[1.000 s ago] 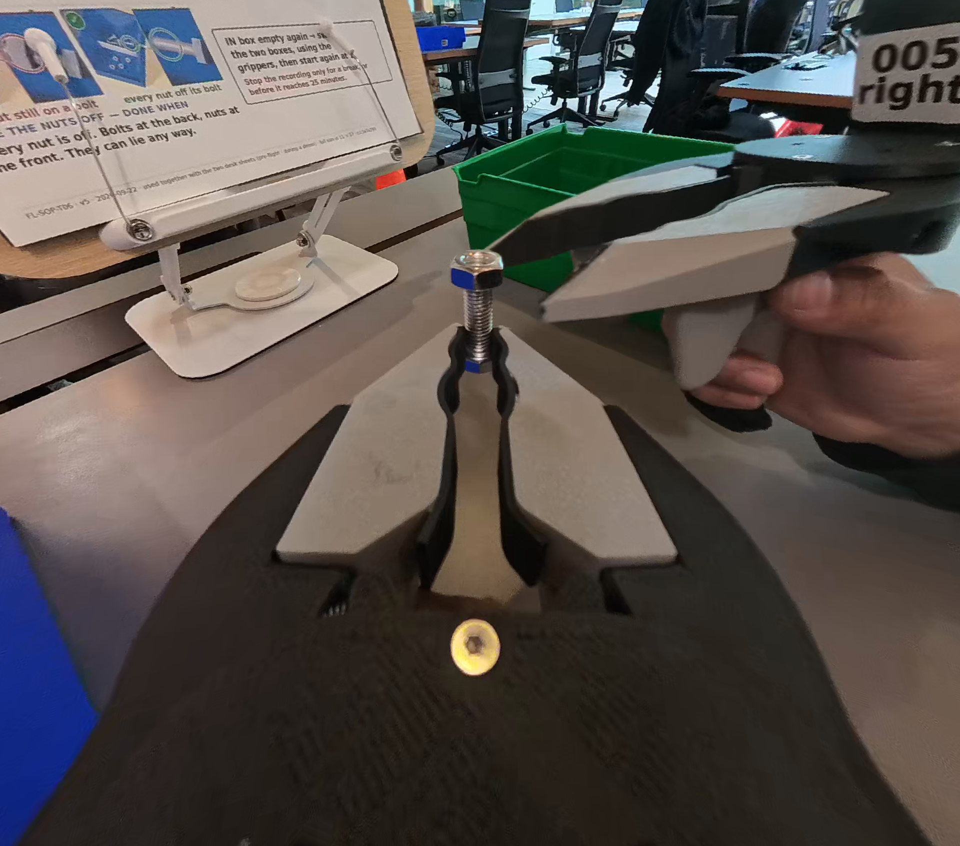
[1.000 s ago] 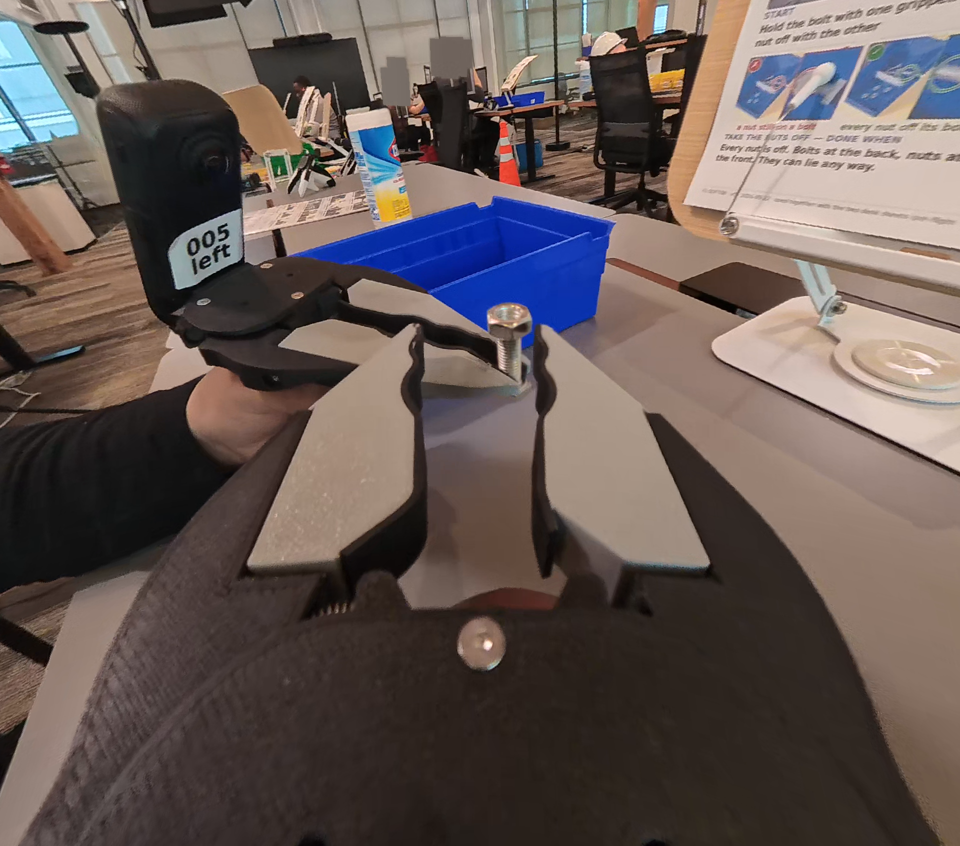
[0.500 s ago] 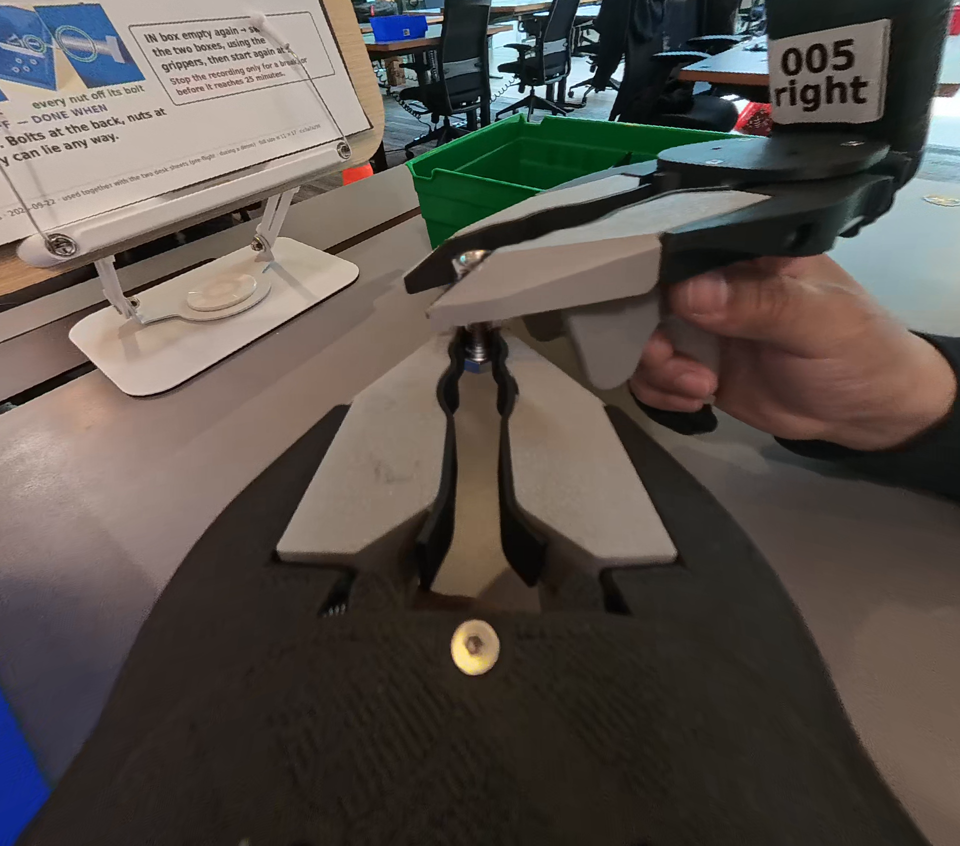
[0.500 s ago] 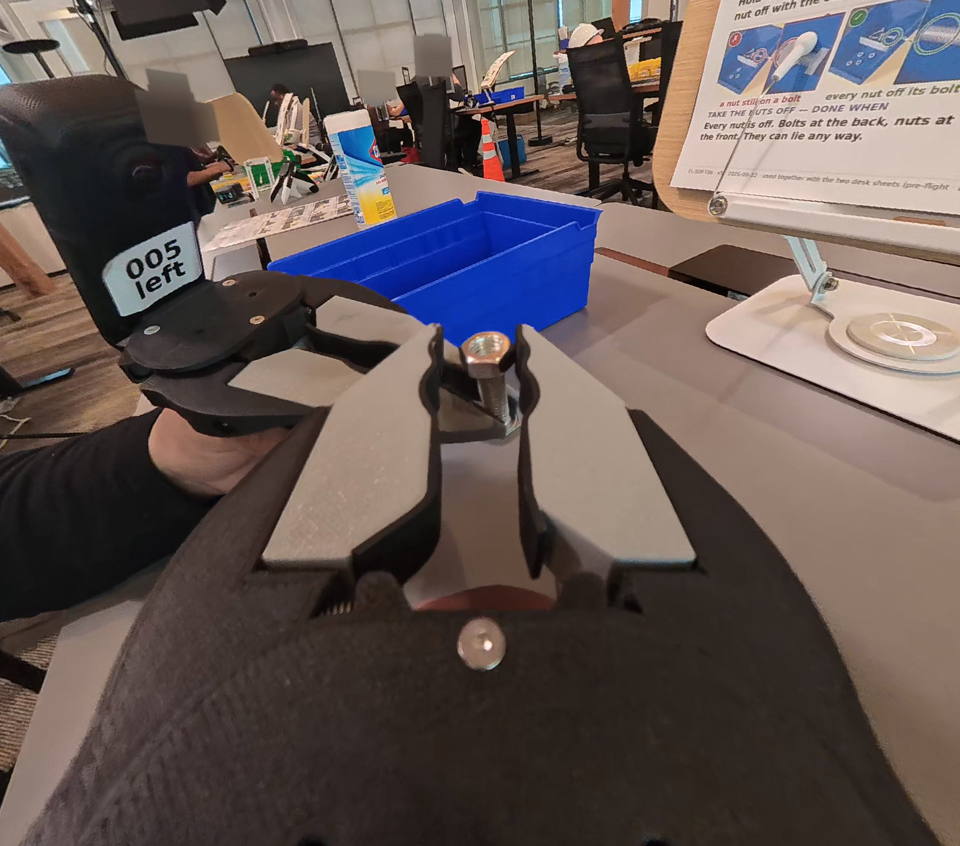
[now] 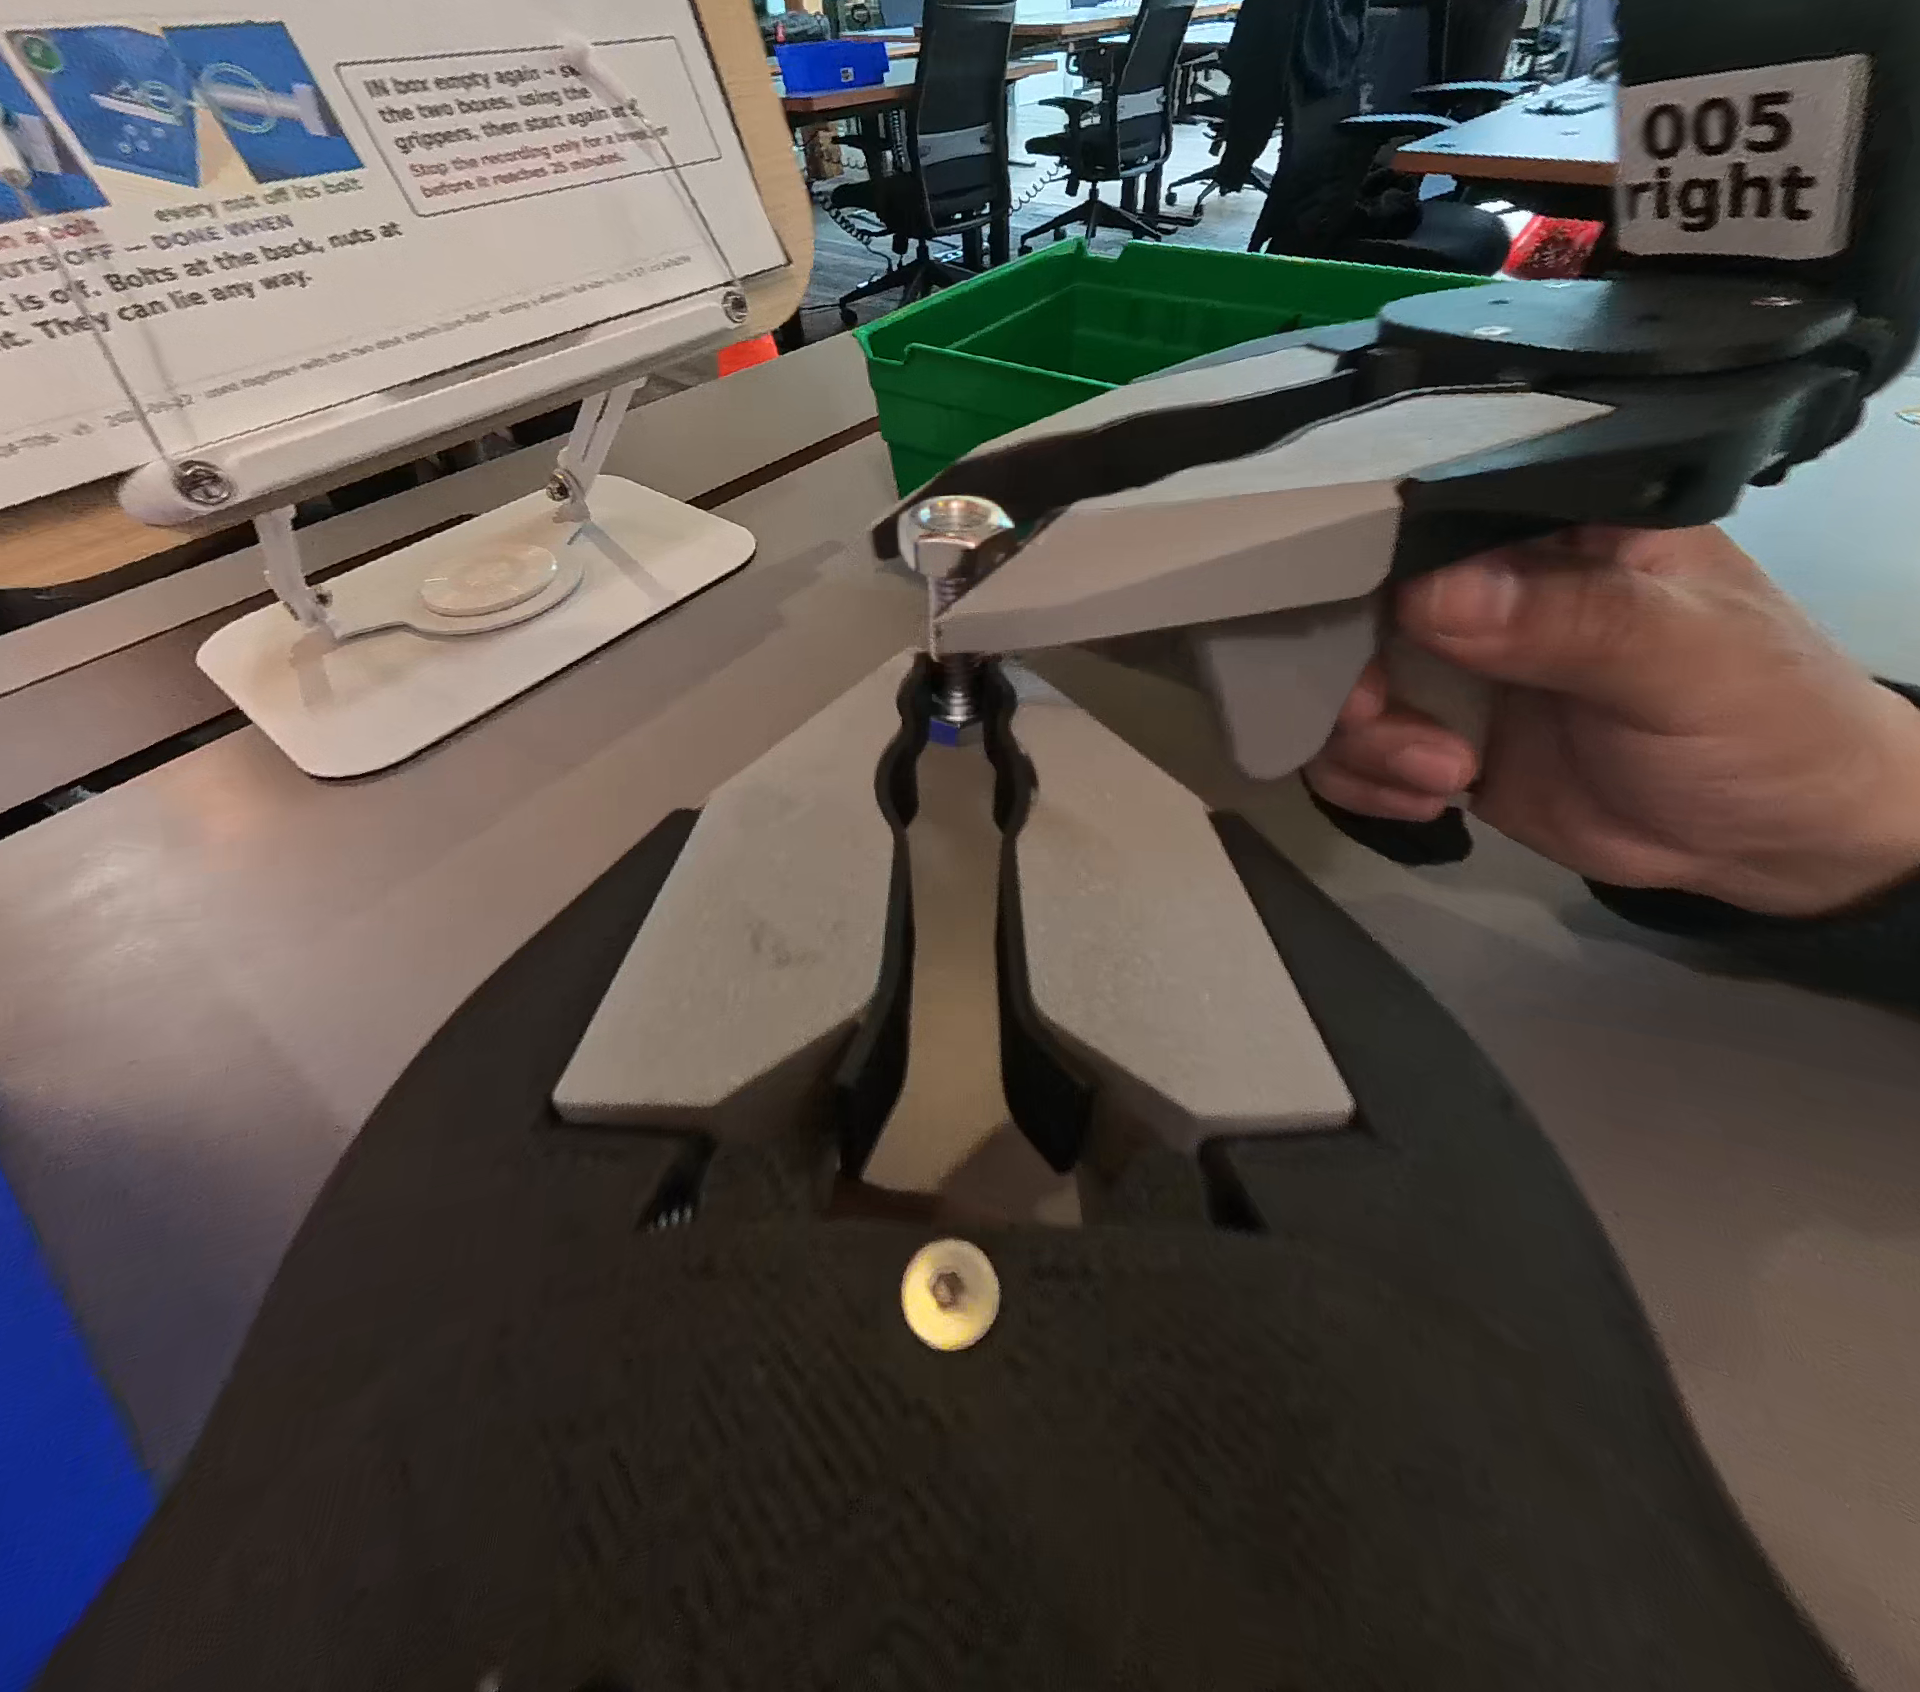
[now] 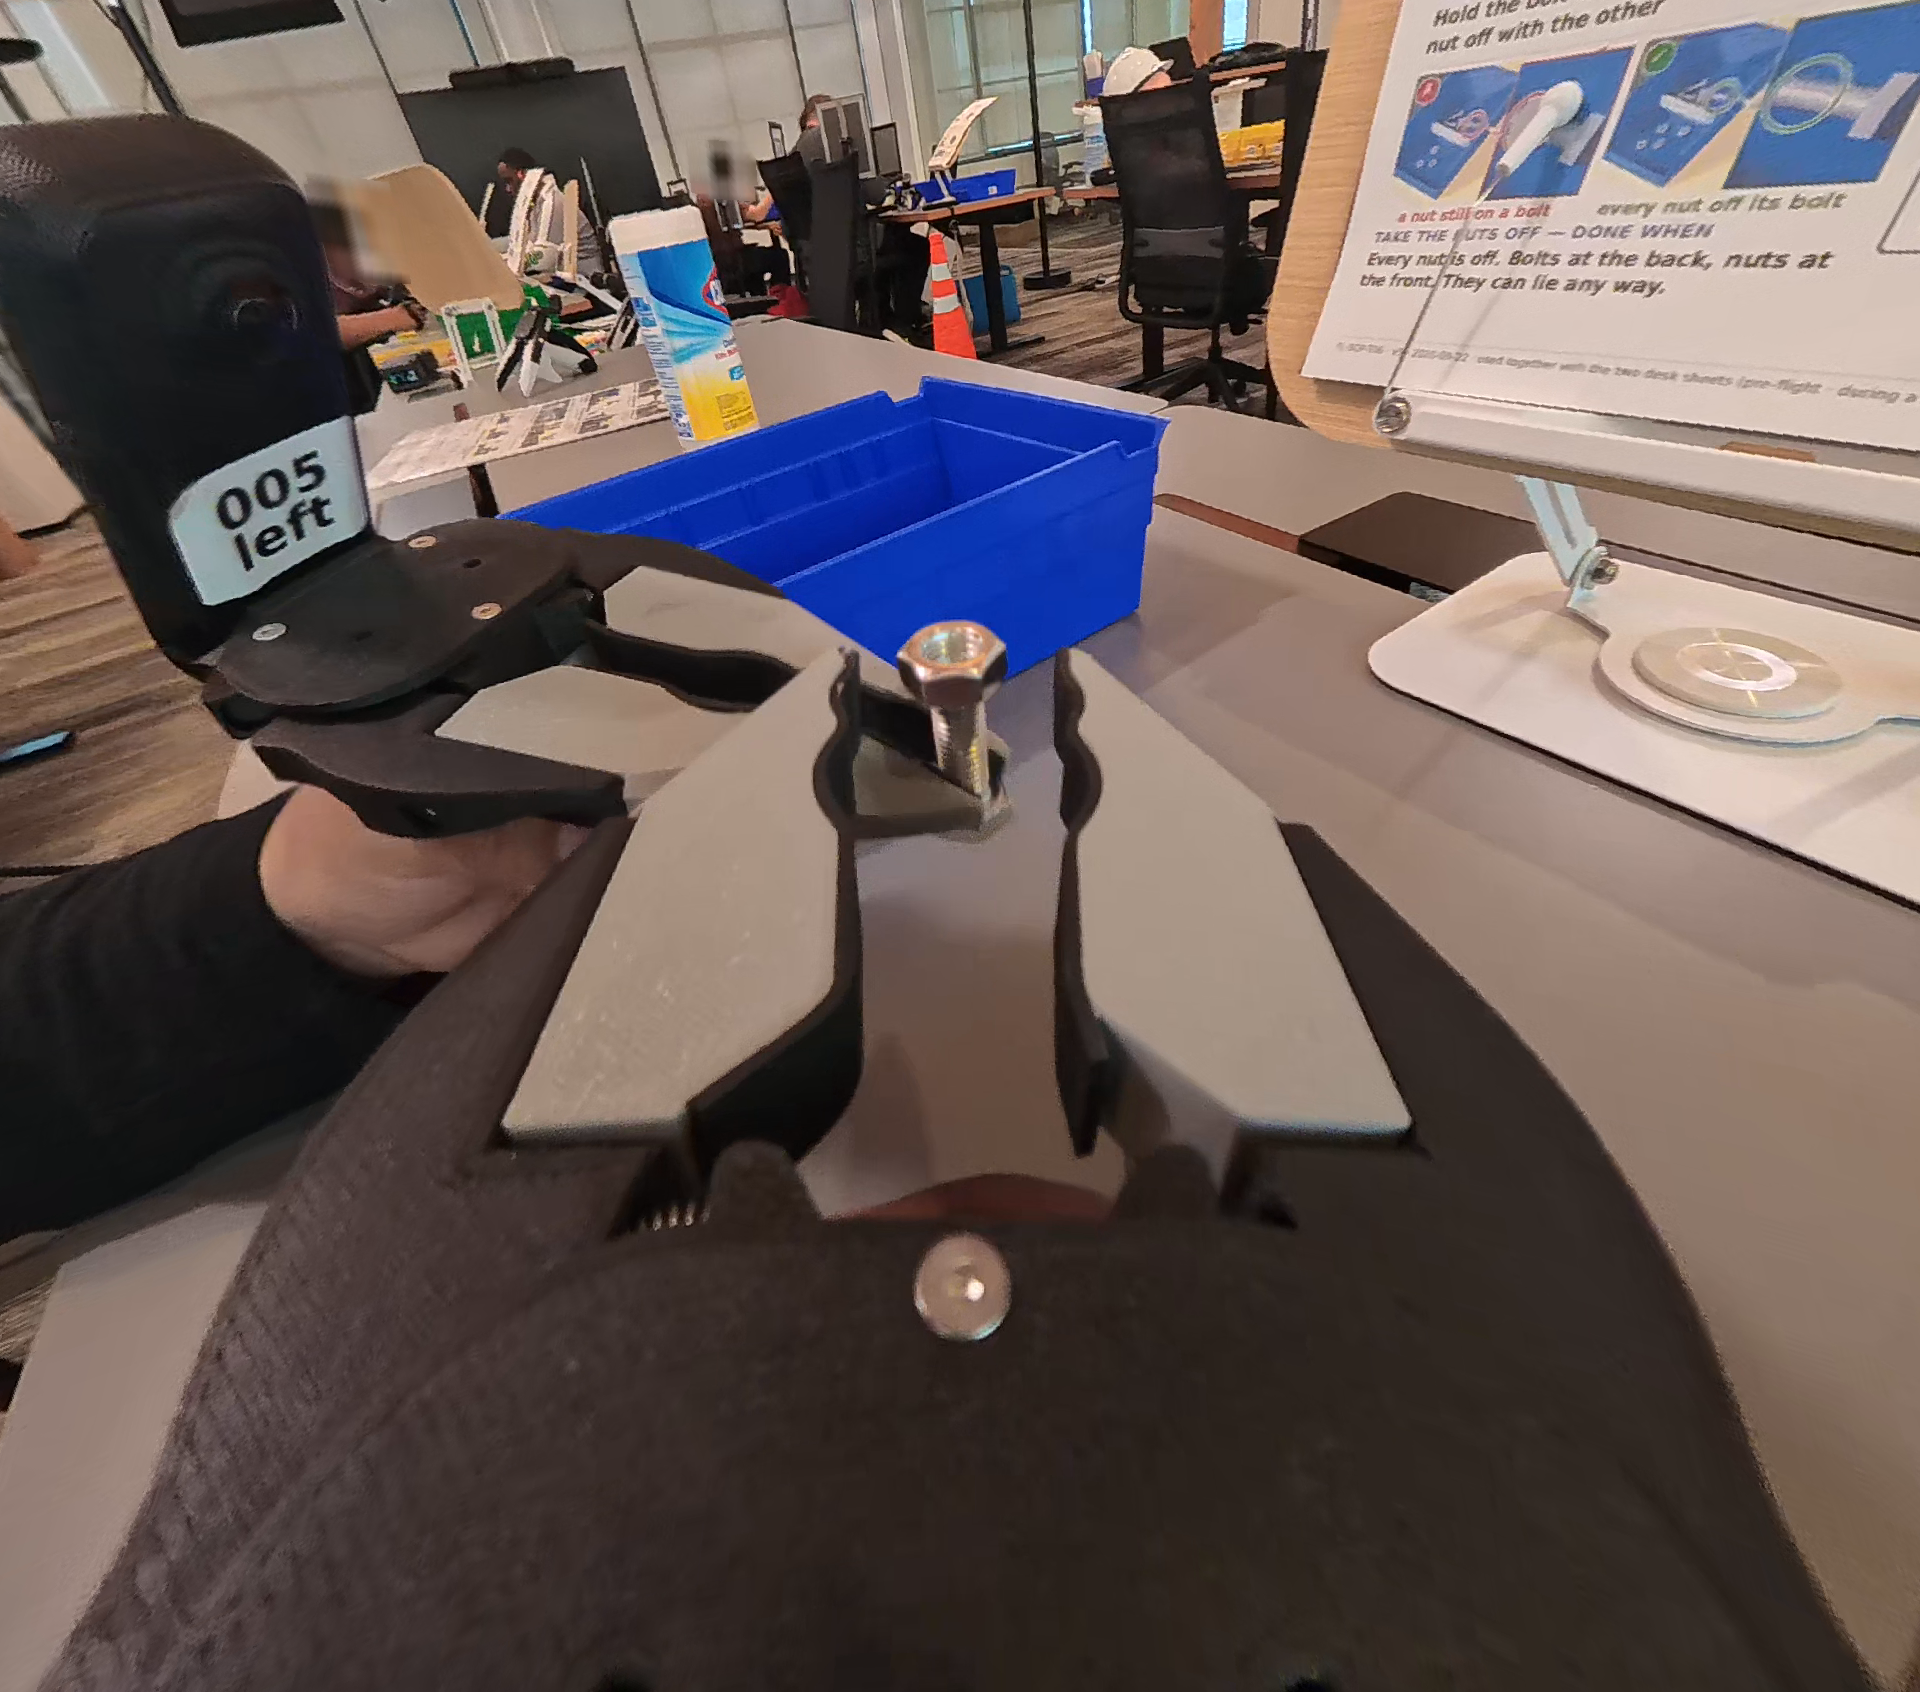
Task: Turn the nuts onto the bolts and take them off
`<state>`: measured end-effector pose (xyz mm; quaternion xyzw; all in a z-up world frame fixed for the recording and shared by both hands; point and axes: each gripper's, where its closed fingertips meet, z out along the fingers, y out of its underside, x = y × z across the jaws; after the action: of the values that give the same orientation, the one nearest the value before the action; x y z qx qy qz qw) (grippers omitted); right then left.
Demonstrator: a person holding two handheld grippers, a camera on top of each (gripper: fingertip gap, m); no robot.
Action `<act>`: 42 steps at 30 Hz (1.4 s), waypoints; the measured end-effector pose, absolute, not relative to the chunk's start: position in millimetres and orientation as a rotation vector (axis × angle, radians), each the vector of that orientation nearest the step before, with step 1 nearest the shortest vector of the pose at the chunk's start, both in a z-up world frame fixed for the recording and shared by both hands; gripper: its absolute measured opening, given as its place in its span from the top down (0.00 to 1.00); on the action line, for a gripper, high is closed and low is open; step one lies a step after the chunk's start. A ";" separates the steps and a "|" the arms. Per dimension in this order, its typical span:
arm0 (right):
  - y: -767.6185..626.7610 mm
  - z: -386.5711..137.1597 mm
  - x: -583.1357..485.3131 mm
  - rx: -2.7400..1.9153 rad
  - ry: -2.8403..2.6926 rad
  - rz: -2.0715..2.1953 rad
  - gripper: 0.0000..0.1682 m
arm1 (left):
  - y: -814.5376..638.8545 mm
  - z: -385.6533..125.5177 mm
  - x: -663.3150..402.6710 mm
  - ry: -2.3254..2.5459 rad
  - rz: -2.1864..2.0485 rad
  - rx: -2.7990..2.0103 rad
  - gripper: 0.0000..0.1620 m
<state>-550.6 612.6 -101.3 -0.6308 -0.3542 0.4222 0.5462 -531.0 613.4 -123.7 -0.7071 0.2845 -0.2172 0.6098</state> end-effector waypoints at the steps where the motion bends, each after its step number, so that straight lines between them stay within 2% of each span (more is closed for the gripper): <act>1: 613.4 -100.6 -549.6 -1.491 -0.836 0.986 0.80 | 615.4 -124.1 -534.1 0.647 -0.496 -1.638 0.96; 5: 613.7 -98.4 -547.6 -1.473 -0.835 0.941 0.83 | 621.5 -126.3 -544.1 0.607 -0.495 -1.659 0.96; 16: 610.4 -101.6 -555.0 -1.482 -0.845 0.943 0.83 | 609.8 -129.8 -521.4 0.683 -0.514 -1.651 0.96; 20: 608.4 -101.2 -556.1 -1.482 -0.852 0.984 0.86 | 603.7 -130.3 -512.6 0.729 -0.523 -1.637 0.96; 22: 610.2 -101.3 -553.6 -1.493 -0.850 0.995 0.92 | 602.9 -129.4 -512.4 0.733 -0.528 -1.633 0.96; 33: 611.2 -100.9 -552.0 -1.512 -0.855 1.026 0.92 | 602.8 -128.8 -512.8 0.734 -0.542 -1.629 0.96; 36: 610.9 -101.9 -552.2 -1.515 -0.853 1.050 0.91 | 605.0 -127.5 -515.7 0.720 -0.519 -1.626 0.96; 38: 613.7 -101.3 -550.5 -1.520 -0.830 1.050 0.83 | 606.2 -124.5 -519.2 0.698 -0.534 -1.622 0.96; 42: 615.0 -97.6 -547.1 -1.504 -0.813 1.043 0.80 | 614.2 -122.3 -533.3 0.637 -0.521 -1.634 0.96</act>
<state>-547.1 615.0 -97.6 -0.6325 -0.3418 0.4385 0.5393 -533.3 614.2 -122.3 -0.7076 0.2761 -0.2255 0.6101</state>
